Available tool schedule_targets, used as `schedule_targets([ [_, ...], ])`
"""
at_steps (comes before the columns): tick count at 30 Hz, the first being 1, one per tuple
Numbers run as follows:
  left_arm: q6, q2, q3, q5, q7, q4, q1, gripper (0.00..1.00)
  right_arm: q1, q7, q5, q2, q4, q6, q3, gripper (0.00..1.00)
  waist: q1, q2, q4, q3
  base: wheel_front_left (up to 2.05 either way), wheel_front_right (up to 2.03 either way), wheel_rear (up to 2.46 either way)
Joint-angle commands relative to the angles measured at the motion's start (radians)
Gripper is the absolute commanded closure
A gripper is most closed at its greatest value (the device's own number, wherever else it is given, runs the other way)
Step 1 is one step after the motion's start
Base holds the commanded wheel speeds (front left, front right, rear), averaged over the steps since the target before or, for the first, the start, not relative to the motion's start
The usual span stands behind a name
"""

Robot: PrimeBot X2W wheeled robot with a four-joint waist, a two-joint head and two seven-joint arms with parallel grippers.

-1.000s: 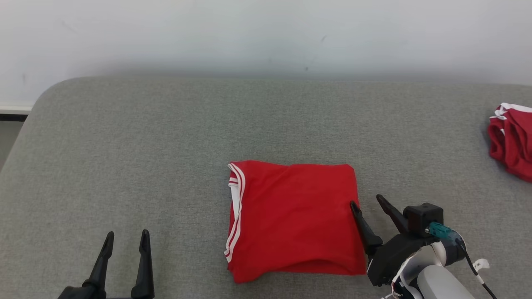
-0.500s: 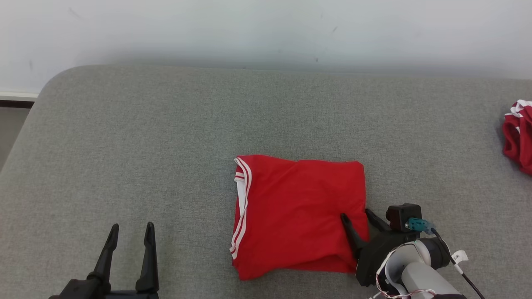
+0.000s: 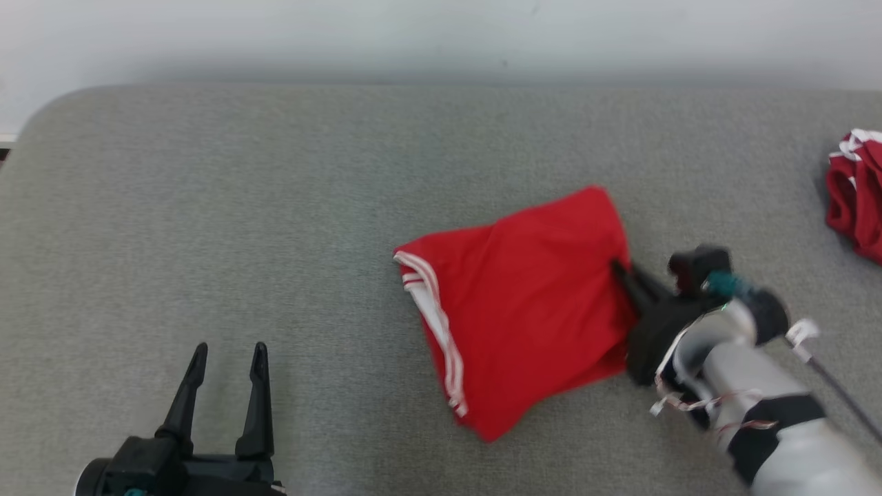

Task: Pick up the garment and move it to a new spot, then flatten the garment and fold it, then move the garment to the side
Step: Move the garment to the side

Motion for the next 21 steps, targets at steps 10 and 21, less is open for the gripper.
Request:
schedule_targets([
  [10, -0.003, 0.012, 0.001, 0.049, -0.003, -0.048, -0.084, 0.0, -0.244, 0.045, 0.066, -0.245, -0.106, -0.003, 0.086, 1.0, 0.0, -0.0001, -0.17, 0.191, 0.0, 0.0, 0.0],
  [21, -0.005, 0.068, -0.011, 0.087, -0.003, -0.092, -0.151, 0.0, -0.409, 0.095, 0.143, -0.467, -0.158, -0.003, 0.149, 1.0, 0.0, -0.0001, -0.301, 0.328, 0.0, 0.0, 0.0],
])
